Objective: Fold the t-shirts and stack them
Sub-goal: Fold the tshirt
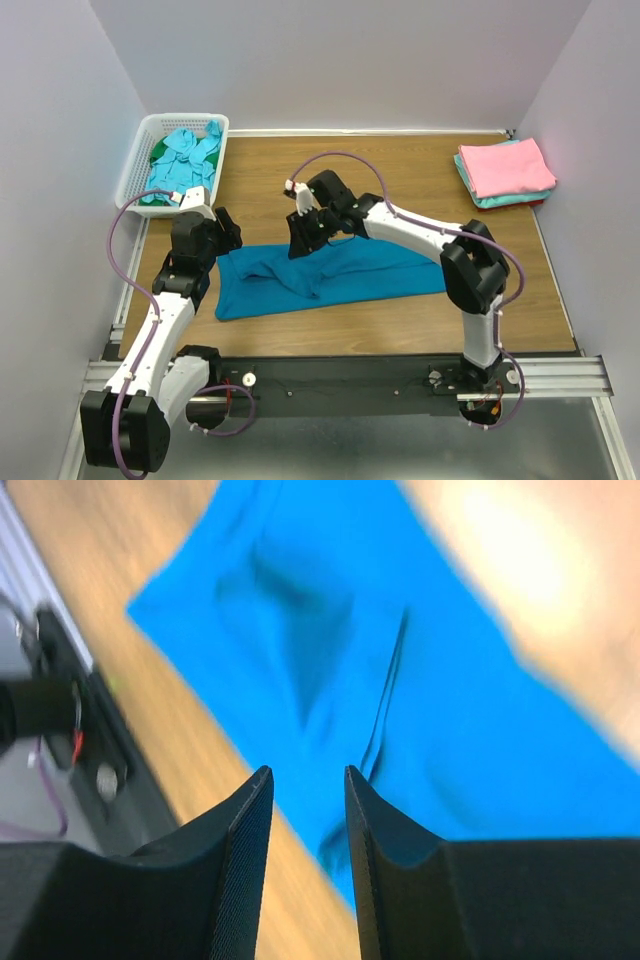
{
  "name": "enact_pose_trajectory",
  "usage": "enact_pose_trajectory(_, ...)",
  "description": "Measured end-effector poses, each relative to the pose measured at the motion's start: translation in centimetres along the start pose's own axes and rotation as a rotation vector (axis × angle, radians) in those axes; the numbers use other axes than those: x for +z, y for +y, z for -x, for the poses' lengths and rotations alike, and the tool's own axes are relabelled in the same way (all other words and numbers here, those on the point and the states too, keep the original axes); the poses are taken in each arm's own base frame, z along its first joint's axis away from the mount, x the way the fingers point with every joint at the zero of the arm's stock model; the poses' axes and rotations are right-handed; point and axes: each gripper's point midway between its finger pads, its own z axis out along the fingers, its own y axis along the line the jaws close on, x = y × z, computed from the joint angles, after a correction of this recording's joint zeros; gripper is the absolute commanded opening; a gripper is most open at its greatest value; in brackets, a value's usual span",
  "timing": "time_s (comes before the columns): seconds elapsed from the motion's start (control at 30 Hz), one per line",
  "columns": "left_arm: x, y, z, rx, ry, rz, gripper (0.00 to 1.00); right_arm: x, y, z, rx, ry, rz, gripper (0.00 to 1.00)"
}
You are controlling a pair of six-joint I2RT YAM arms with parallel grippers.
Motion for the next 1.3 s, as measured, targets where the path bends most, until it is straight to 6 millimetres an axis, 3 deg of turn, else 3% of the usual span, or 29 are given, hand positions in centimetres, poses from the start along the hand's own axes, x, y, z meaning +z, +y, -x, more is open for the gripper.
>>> enact_pose_trajectory(0.1, 0.0, 0.0, 0.0, 0.000, 0.001, 0.000, 0.65, 1.4, -0.4, 3.0, -0.013, -0.045, -0.008, 0.41)
enact_pose_trajectory(0.2, 0.1, -0.2, -0.2, 0.000, 0.009, -0.010, 0.65, 3.8, -1.5, 3.5, -0.004, -0.038, -0.008, 0.41)
enact_pose_trajectory(0.27, 0.1, -0.3, -0.3, 0.000, 0.014, -0.016, 0.65, 5.9, -2.7, 3.1, 0.017, -0.017, -0.015, 0.41)
enact_pose_trajectory(0.47, 0.2, -0.6, -0.5, 0.000, 0.023, -0.035, 0.64, 9.3, -4.8, 1.5, 0.062, 0.033, -0.023, 0.42)
enact_pose_trajectory(0.6, 0.2, -0.7, -0.5, 0.000, 0.023, -0.039, 0.64, 9.7, -4.4, 2.2, 0.055, 0.021, 0.002, 0.39)
enact_pose_trajectory(0.73, 0.2, -0.8, -0.5, 0.000, 0.025, -0.045, 0.64, 10.1, -3.6, 1.7, 0.059, 0.042, 0.065, 0.33)
enact_pose_trajectory(0.97, 0.3, -1.0, -0.7, 0.000, 0.032, -0.056, 0.64, 10.0, -2.2, 0.4, 0.063, 0.078, 0.166, 0.05)
enact_pose_trajectory(1.13, 0.4, -1.0, -0.7, 0.000, 0.034, -0.058, 0.64, 9.2, -1.5, -1.0, 0.074, 0.108, 0.196, 0.03)
enact_pose_trajectory(1.3, 0.4, -1.0, -0.8, 0.001, 0.038, -0.061, 0.64, 6.5, 0.8, -0.9, 0.061, 0.101, 0.255, 0.03)
